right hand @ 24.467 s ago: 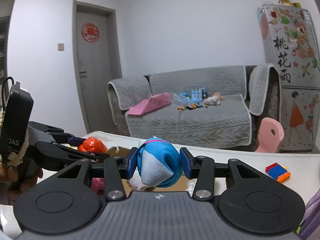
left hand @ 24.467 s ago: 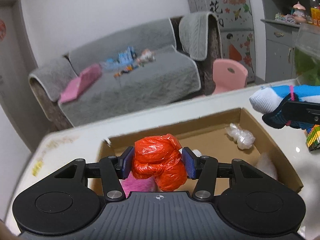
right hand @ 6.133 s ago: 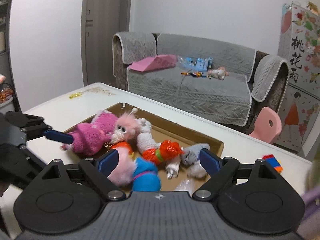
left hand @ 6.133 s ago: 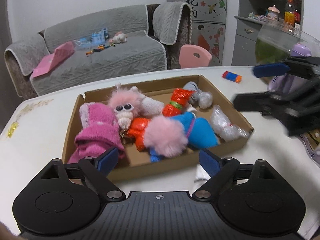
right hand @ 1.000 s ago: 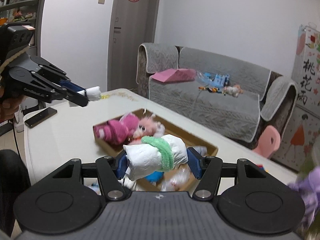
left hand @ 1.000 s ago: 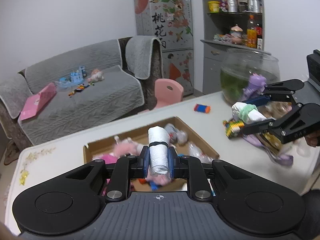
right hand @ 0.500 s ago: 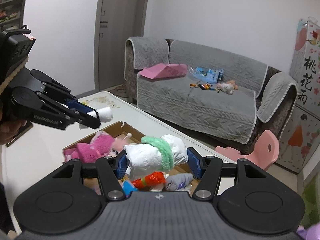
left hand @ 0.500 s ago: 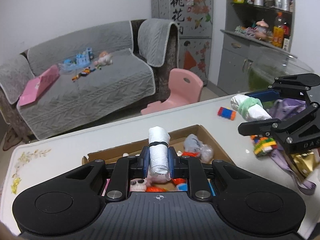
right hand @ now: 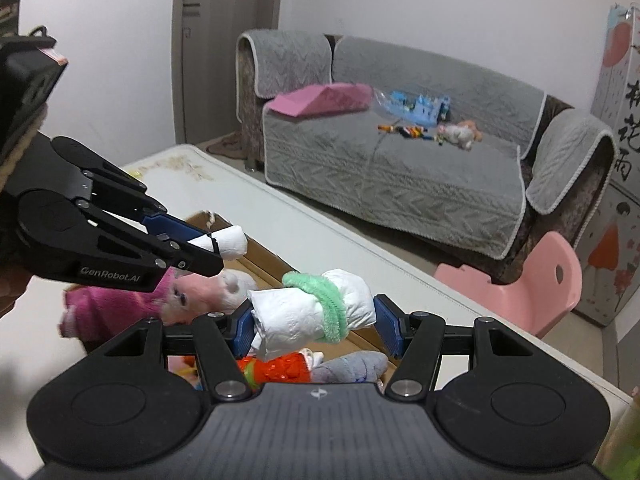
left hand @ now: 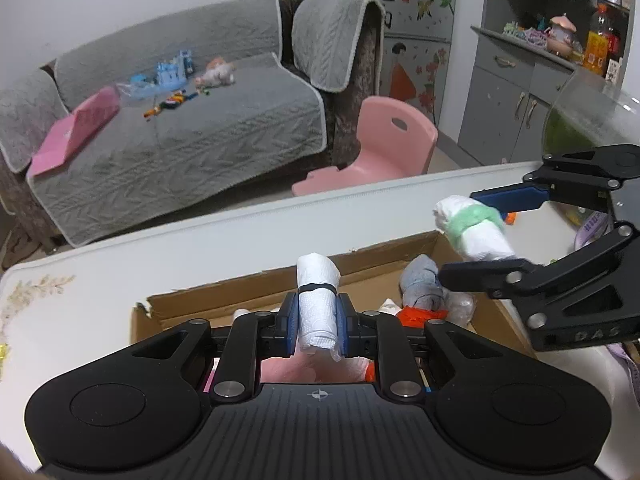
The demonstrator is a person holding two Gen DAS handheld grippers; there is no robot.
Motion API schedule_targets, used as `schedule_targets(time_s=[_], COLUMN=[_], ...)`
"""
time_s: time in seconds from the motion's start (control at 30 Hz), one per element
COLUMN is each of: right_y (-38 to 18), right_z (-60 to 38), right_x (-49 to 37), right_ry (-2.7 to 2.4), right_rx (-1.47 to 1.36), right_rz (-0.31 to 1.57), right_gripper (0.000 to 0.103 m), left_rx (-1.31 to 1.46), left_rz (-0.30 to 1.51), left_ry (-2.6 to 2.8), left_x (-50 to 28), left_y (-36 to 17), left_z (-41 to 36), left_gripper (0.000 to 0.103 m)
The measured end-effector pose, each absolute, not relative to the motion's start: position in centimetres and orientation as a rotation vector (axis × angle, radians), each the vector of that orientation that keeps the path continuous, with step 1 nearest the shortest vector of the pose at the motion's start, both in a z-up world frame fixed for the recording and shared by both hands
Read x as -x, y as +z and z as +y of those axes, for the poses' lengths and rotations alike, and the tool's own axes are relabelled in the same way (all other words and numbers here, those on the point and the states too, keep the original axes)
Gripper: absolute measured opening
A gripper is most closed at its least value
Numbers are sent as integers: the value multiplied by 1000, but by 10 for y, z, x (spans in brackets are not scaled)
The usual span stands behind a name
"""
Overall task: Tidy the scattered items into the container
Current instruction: 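Carry both white bundles over the box and open both grippers to drop them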
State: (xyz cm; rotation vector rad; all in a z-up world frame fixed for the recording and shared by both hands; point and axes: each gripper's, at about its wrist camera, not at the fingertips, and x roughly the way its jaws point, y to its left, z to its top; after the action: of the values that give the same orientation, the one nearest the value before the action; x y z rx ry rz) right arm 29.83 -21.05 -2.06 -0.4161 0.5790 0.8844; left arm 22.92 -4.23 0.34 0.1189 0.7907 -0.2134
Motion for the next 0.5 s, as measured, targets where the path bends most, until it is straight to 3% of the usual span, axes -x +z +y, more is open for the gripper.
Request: schedule_targets(time_s=[0.33,0.47,0.5], right_y=[-37,-41,-42], right_z=[-197,-195,-195], right_x=[-303,-304,-303], right_ry=[870,867,864], right_rx=[476,482,482], right_rz=[622,629,628], right_gripper=[57,57,57], left_rx=[-155,-167,-172], left_rz=[835,846,847], left_ry=[-202,-195,-194], left_x=[-252,-254,-255], left_y=[-23,-30,-31], left_z=[-57,-59,-59], left_gripper=[26,30,38])
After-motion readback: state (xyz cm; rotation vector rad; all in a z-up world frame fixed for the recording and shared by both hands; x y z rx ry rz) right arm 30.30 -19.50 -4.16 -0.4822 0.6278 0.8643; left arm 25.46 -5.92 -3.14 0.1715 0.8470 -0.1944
